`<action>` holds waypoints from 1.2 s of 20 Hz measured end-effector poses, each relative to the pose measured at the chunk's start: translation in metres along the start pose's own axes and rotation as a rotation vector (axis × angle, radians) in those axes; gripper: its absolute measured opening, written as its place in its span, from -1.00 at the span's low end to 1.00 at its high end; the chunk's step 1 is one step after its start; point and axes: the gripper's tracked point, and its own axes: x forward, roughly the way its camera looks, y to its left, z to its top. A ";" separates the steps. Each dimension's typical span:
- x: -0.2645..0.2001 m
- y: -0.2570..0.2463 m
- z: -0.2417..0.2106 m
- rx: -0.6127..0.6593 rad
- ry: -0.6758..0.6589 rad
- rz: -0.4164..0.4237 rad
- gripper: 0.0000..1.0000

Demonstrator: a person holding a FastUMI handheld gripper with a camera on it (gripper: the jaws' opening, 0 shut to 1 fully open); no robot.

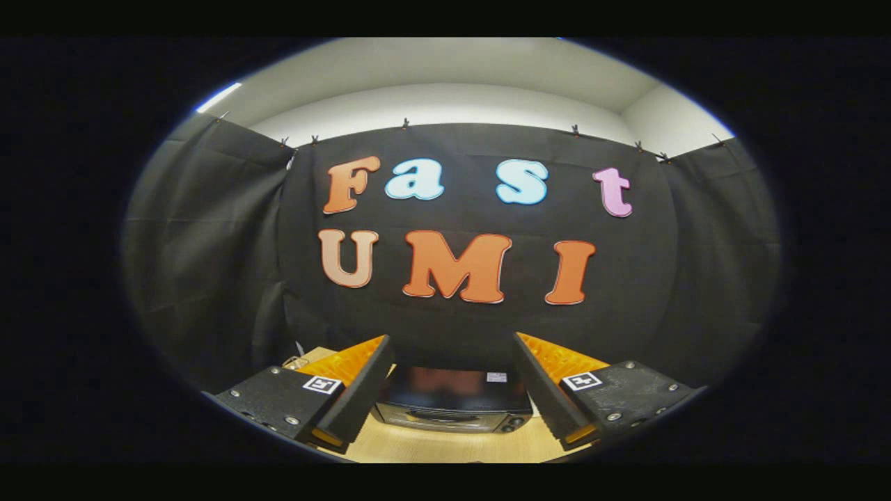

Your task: Open the toaster oven, put the food inside, and close the toaster oven door.

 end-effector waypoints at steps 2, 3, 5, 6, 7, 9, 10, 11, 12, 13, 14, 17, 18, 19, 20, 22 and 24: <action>-0.003 0.000 0.000 0.016 -0.002 0.005 0.99; -0.004 -0.003 -0.002 0.014 -0.002 0.001 0.99; -0.006 -0.010 -0.003 0.003 -0.004 -0.017 0.99; -0.008 -0.010 -0.003 -0.002 -0.005 -0.021 0.99; -0.009 -0.012 -0.003 -0.004 -0.002 -0.026 0.99; -0.012 -0.015 -0.006 0.004 -0.001 -0.033 0.99; -0.013 -0.014 -0.009 0.011 0.003 -0.032 0.99; -0.014 -0.015 -0.011 0.017 0.007 -0.032 0.99; -0.015 -0.017 -0.013 0.022 0.012 -0.036 0.99; -0.015 -0.019 -0.015 0.024 0.015 -0.043 0.98; -0.016 -0.022 -0.016 0.024 0.018 -0.050 0.99; -0.017 -0.030 -0.021 0.017 0.032 -0.078 0.99; -0.018 -0.032 -0.022 0.016 0.034 -0.085 0.99; -0.018 -0.034 -0.022 0.015 0.035 -0.088 0.99; -0.018 -0.034 -0.022 0.014 0.034 -0.090 0.99; -0.018 -0.035 -0.022 0.019 0.034 -0.094 0.99; -0.018 -0.036 -0.024 0.027 0.035 -0.095 0.99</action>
